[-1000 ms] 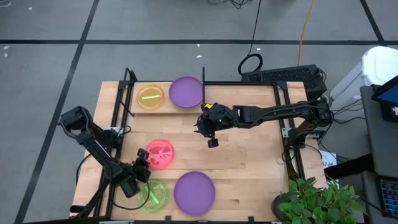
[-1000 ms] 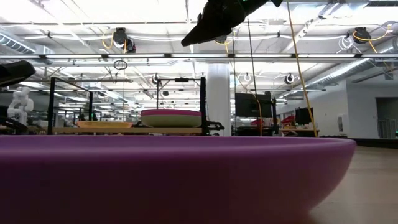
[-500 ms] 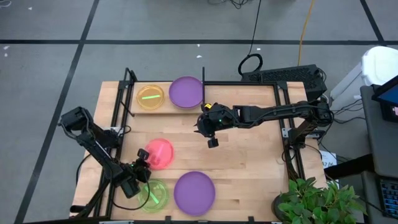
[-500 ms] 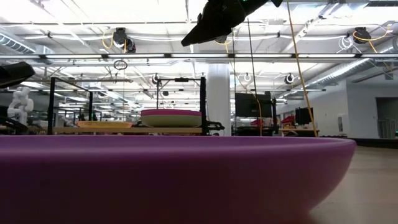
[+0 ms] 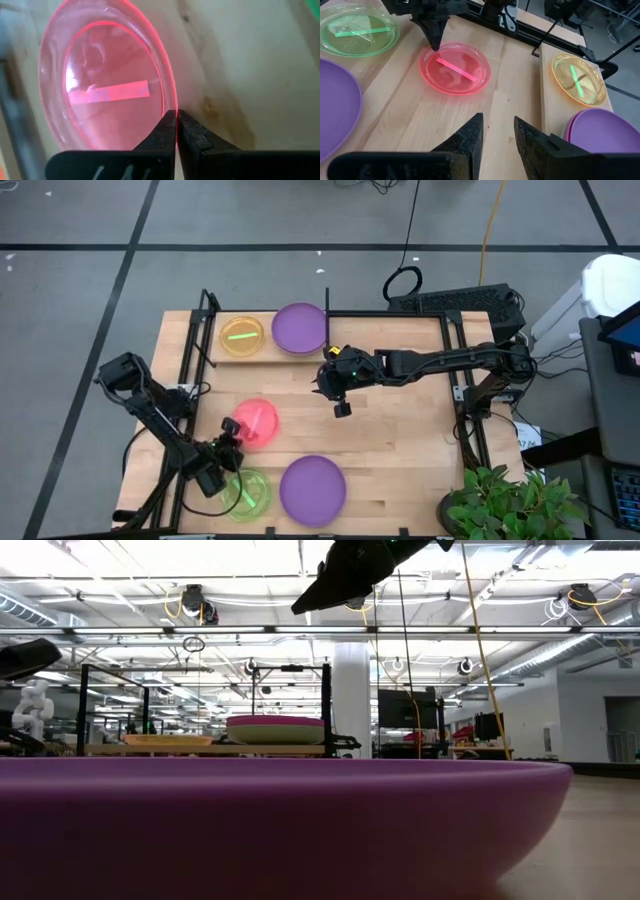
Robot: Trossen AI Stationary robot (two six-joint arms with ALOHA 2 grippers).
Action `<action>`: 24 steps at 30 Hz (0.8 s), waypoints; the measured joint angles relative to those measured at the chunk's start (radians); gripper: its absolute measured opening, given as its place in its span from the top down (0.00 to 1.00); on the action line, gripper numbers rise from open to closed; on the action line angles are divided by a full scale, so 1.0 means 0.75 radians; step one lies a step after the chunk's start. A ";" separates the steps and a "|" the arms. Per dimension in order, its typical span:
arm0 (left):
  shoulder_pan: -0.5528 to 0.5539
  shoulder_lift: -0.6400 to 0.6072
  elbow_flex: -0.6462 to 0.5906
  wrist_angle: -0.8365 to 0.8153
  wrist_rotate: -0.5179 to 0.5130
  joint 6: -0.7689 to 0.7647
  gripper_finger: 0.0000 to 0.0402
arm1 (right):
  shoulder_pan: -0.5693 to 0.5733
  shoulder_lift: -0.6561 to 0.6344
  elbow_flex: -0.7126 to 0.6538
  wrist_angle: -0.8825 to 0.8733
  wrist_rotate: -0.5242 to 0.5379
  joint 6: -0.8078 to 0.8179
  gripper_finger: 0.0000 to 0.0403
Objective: Place and stack plates onto a shelf
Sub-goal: Stack the transparent red plate on the transparent green plate on the shelf
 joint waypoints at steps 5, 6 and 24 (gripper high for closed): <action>0.050 0.000 0.000 -0.011 -0.022 0.030 0.98 | -0.001 0.000 0.000 0.000 0.001 -0.001 0.77; 0.065 0.000 0.000 -0.012 -0.024 0.033 0.98 | -0.001 0.000 0.000 -0.001 0.001 -0.001 0.77; 0.290 -0.154 0.158 -0.385 -0.039 0.164 0.99 | -0.001 0.000 0.000 -0.036 0.001 -0.008 0.77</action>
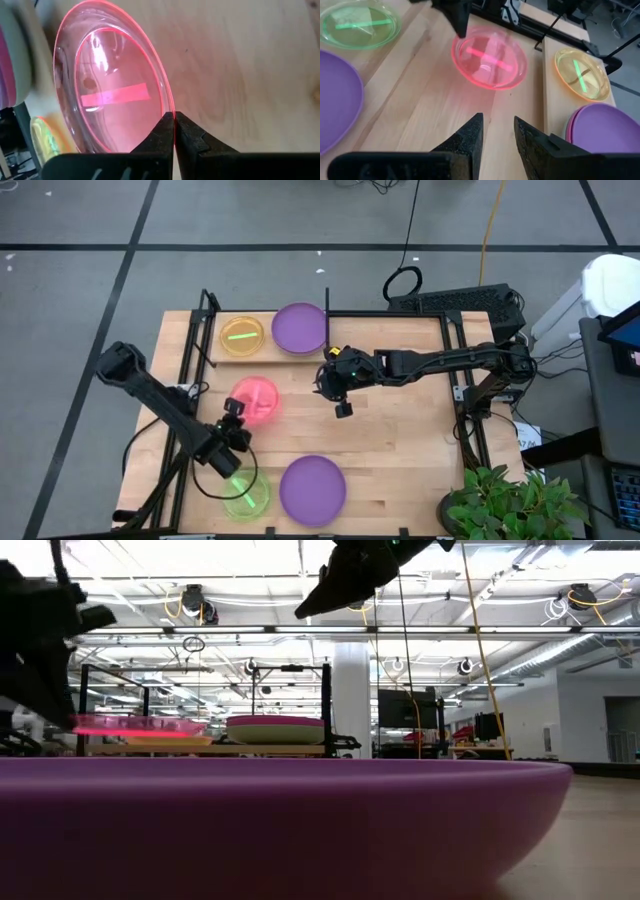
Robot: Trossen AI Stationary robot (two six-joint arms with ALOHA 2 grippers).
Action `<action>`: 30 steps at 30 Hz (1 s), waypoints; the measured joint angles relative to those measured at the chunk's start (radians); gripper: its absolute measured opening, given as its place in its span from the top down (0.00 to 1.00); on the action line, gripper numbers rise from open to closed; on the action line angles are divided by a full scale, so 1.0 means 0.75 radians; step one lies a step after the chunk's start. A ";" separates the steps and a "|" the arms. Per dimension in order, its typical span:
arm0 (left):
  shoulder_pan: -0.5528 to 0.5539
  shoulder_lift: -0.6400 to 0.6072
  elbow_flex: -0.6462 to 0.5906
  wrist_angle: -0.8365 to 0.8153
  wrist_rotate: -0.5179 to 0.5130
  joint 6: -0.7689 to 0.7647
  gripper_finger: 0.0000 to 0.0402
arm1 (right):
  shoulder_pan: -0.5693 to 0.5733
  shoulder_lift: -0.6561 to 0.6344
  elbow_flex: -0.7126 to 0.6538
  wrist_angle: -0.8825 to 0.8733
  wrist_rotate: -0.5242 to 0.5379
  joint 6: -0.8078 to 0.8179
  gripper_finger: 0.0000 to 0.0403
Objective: Place and stack plates onto a shelf
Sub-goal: Stack the transparent red plate on the transparent green plate on the shelf
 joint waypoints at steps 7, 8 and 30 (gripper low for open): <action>0.080 -0.193 0.003 -0.029 -0.060 0.011 0.99 | 0.000 0.000 0.000 -0.070 0.010 -0.024 0.77; 0.099 -0.217 0.003 -0.026 -0.067 0.022 0.99 | 0.000 0.000 0.000 -0.071 0.010 -0.024 0.77; 0.763 -0.340 0.040 0.040 -0.166 0.255 0.99 | 0.000 -0.091 0.002 -0.198 0.105 0.015 0.77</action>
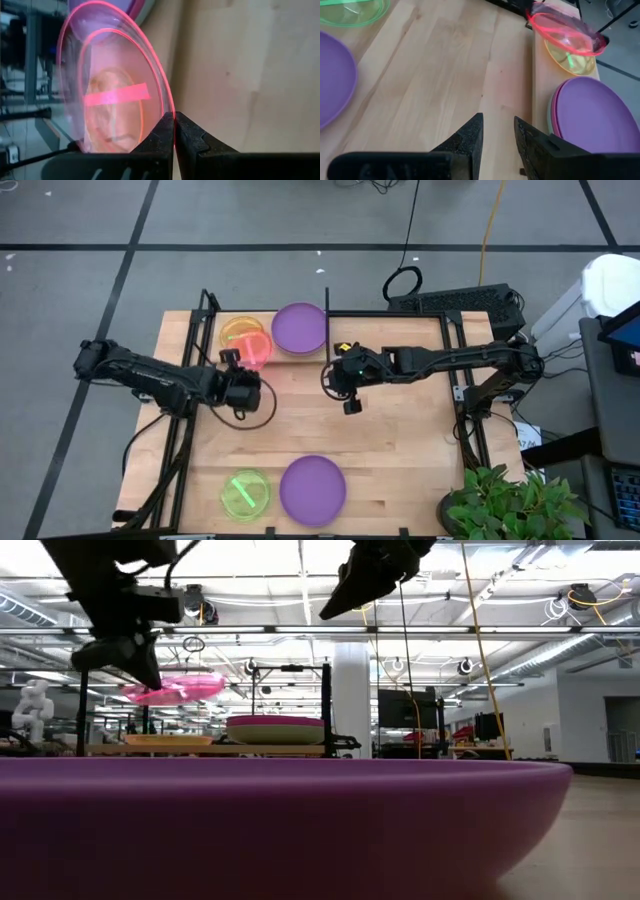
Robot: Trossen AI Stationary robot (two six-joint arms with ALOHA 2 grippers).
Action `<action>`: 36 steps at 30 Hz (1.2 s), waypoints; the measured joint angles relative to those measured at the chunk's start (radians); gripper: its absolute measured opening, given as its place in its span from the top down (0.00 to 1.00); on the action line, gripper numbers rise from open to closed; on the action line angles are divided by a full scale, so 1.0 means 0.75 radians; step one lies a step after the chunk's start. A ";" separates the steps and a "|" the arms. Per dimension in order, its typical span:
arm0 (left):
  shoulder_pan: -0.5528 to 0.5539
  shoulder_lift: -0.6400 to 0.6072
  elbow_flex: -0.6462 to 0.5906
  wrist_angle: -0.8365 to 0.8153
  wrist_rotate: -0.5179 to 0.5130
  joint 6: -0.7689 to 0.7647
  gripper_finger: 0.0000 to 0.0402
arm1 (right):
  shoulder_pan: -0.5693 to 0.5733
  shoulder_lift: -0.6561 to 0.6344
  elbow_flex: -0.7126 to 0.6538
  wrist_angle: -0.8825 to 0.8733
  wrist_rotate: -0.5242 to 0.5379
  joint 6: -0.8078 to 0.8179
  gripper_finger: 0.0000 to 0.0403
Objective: Place and stack plates onto a shelf
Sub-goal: Stack the transparent red plate on the transparent green plate on the shelf
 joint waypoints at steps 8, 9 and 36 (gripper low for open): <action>0.181 0.000 0.030 0.000 0.009 0.030 0.99 | 0.000 0.000 -0.001 -0.022 0.000 0.000 0.77; 0.200 0.000 0.030 -0.003 0.009 0.030 0.99 | 0.000 0.000 -0.001 -0.025 0.000 0.000 0.77; 0.497 0.005 -0.054 0.222 0.032 0.178 0.99 | 0.000 0.001 -0.002 -0.025 -0.001 0.031 0.77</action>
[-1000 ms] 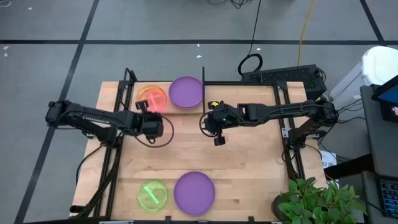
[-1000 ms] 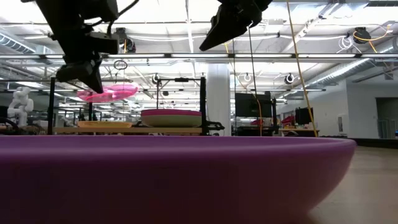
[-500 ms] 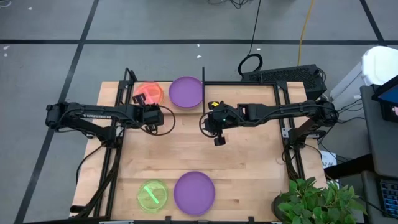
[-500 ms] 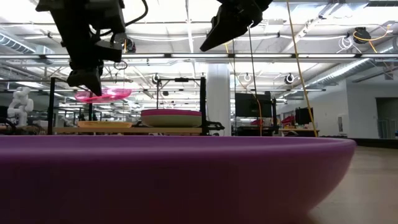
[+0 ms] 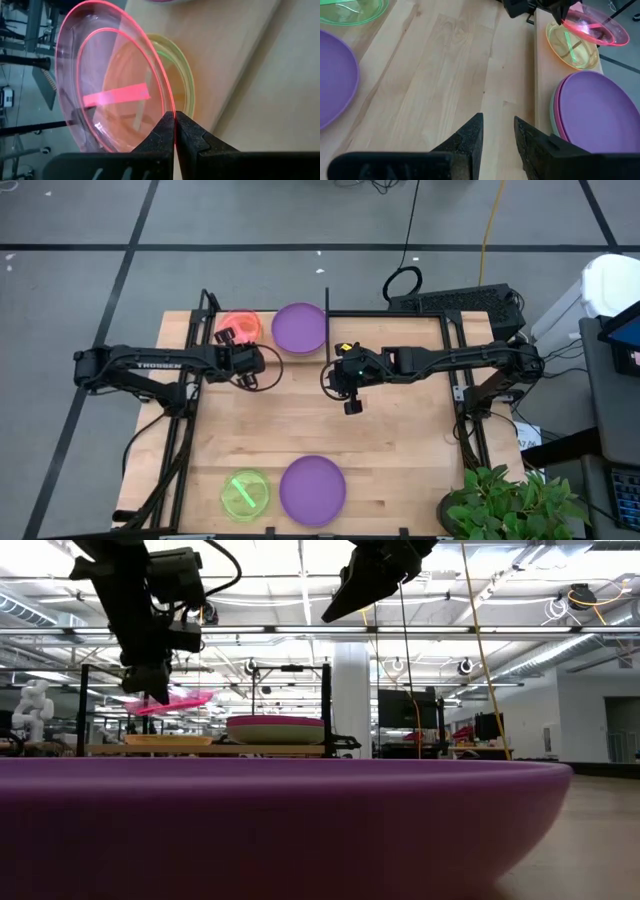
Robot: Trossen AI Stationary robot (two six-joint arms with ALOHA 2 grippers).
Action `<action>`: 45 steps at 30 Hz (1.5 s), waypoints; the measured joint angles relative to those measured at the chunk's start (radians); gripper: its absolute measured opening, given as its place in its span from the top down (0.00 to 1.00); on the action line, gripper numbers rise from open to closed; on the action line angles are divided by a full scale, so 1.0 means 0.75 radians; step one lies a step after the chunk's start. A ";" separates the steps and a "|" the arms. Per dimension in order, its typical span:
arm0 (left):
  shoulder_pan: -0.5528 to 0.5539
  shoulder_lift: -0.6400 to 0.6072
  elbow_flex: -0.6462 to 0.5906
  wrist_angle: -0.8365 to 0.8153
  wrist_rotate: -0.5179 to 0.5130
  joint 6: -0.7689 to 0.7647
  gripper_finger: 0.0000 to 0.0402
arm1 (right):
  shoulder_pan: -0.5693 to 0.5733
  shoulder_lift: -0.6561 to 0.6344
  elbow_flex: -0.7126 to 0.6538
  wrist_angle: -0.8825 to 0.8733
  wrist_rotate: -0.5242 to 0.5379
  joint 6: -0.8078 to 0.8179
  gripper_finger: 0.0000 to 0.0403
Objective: Place and stack plates onto a shelf
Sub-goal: Stack the transparent red plate on the transparent green plate on the shelf
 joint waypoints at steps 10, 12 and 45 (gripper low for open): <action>0.055 0.007 -0.103 0.134 0.013 0.062 0.99 | 0.000 0.001 -0.001 0.001 0.000 0.000 0.77; 0.064 0.007 -0.115 0.141 0.012 0.064 0.99 | 0.000 0.001 -0.001 0.001 0.000 0.001 0.77; 0.108 0.007 -0.162 0.289 0.138 -0.009 0.88 | 0.000 0.001 -0.001 0.022 -0.001 0.016 0.77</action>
